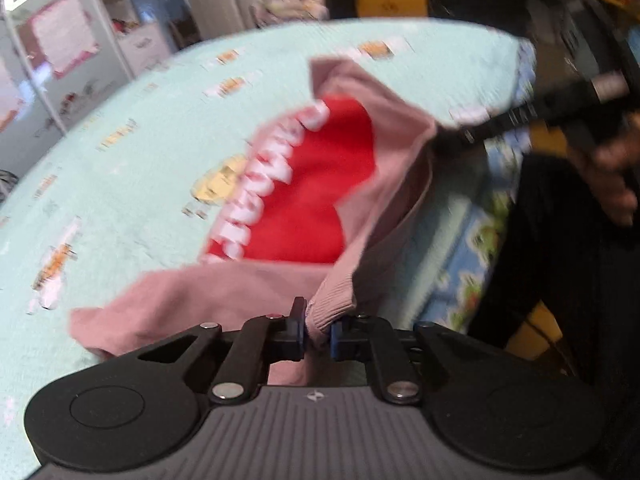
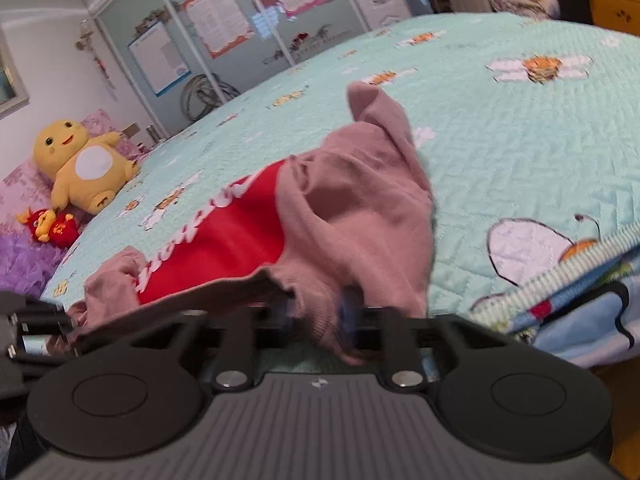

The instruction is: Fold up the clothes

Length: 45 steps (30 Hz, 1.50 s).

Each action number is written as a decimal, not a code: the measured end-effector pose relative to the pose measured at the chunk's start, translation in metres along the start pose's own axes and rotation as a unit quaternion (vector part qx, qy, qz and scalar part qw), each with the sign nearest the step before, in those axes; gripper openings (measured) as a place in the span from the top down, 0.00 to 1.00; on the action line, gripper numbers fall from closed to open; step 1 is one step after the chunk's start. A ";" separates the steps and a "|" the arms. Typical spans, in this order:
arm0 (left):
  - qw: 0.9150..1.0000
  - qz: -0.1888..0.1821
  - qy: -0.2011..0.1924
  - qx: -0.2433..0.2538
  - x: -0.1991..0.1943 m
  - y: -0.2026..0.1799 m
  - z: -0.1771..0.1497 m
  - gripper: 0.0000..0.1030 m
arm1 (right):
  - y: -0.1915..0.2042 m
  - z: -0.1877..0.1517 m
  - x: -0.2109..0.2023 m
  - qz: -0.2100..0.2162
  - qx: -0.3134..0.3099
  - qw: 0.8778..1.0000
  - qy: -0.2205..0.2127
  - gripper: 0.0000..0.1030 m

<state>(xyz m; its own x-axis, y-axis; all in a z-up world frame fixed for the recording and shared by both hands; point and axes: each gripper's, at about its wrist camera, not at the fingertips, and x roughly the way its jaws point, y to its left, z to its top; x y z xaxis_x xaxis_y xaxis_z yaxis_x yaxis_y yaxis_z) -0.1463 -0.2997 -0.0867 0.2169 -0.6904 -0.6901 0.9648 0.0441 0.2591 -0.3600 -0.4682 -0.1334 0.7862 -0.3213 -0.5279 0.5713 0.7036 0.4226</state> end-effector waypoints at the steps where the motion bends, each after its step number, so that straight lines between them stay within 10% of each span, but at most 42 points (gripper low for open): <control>1: 1.000 0.012 -0.011 0.001 -0.005 0.003 0.004 0.89 | 0.004 0.002 -0.003 0.002 -0.005 1.000 -0.008 0.84; 8: 0.985 0.121 -0.108 -0.053 -0.054 0.063 0.054 0.89 | 0.066 0.070 -0.031 0.041 -0.087 0.990 -0.105 0.85; 18: 0.917 0.264 -0.268 -0.133 -0.195 0.139 0.137 0.89 | 0.189 0.204 -0.093 0.124 -0.210 0.933 -0.264 0.86; 29: 0.883 0.330 -0.317 -0.109 -0.275 0.161 0.197 0.89 | 0.252 0.296 -0.137 0.169 -0.213 0.908 -0.318 0.87; 39: 0.807 0.438 -0.395 -0.037 -0.354 0.122 0.262 0.83 | 0.287 0.357 -0.214 0.171 -0.229 0.864 -0.414 0.87; 45: 0.831 0.430 -0.352 -0.030 -0.326 0.115 0.252 0.83 | 0.285 0.350 -0.219 0.147 -0.248 0.865 -0.411 1.00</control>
<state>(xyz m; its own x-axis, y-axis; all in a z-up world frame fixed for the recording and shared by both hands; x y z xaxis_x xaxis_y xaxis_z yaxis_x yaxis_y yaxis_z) -0.1440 -0.2516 0.3384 0.7096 -0.6350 0.3052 0.5082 0.7614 0.4025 -0.2865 -0.4191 0.3603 0.8988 -0.2818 0.3359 0.3078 0.9511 -0.0259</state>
